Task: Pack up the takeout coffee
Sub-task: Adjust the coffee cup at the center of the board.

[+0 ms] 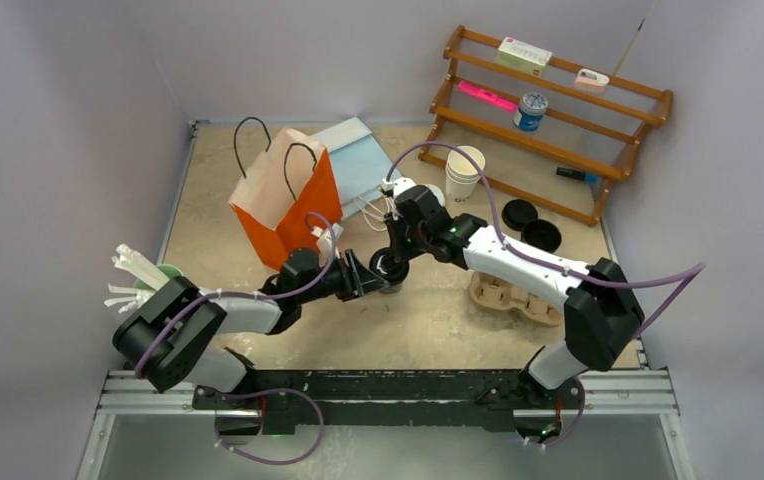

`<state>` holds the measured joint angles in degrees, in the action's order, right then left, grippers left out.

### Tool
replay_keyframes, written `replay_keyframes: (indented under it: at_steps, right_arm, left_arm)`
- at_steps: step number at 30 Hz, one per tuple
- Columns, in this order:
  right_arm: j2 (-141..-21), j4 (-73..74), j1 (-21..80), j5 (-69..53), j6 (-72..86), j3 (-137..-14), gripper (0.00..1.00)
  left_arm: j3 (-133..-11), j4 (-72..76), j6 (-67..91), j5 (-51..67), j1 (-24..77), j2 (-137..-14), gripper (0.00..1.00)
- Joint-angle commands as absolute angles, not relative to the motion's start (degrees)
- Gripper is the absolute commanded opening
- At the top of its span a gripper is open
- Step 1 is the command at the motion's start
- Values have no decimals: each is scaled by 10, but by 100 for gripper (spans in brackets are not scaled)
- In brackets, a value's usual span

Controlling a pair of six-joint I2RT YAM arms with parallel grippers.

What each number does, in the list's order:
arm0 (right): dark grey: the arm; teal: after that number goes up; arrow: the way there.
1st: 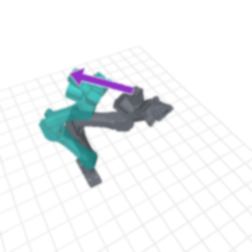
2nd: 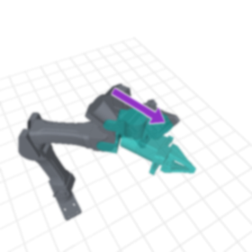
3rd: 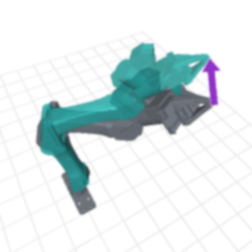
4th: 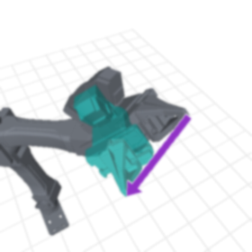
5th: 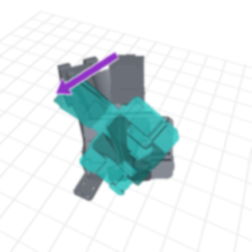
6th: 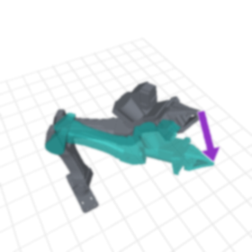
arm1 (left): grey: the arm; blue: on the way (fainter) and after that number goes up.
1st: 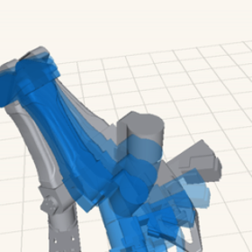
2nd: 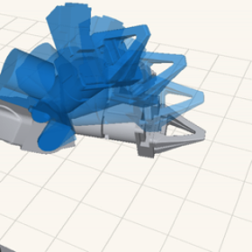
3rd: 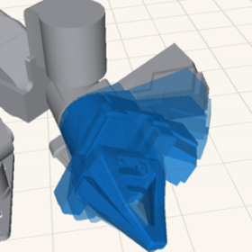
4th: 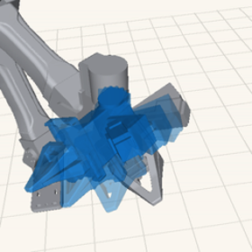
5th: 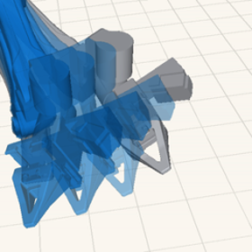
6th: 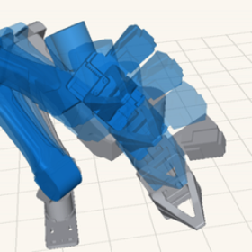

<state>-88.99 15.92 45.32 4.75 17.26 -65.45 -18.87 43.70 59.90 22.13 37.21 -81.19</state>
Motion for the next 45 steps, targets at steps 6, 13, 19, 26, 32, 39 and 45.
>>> replay_keyframes:
  at_steps: [6,13,19,26,32,39,45]
  right_arm:
    - [-889,165,460,29,166,-645,20]
    - [-890,165,460,30,167,-637,18]
    - [-895,161,459,32,167,-627,17]
    - [-897,155,460,28,170,-619,16]
    - [-896,154,460,28,171,-615,16]
    - [-896,153,459,27,172,-611,16]
    - [-896,155,460,29,172,-612,16]
  left_arm:
    - [-167,499,661,219,358,-855,42]
    - [-154,499,688,216,357,-884,39]
    - [-143,511,697,212,355,-910,39]
    - [-120,584,718,220,354,-970,34]
    - [-105,646,735,225,354,-1031,30]
    - [-89,735,759,232,354,-1106,28]
    - [-83,764,767,232,354,-1128,28]
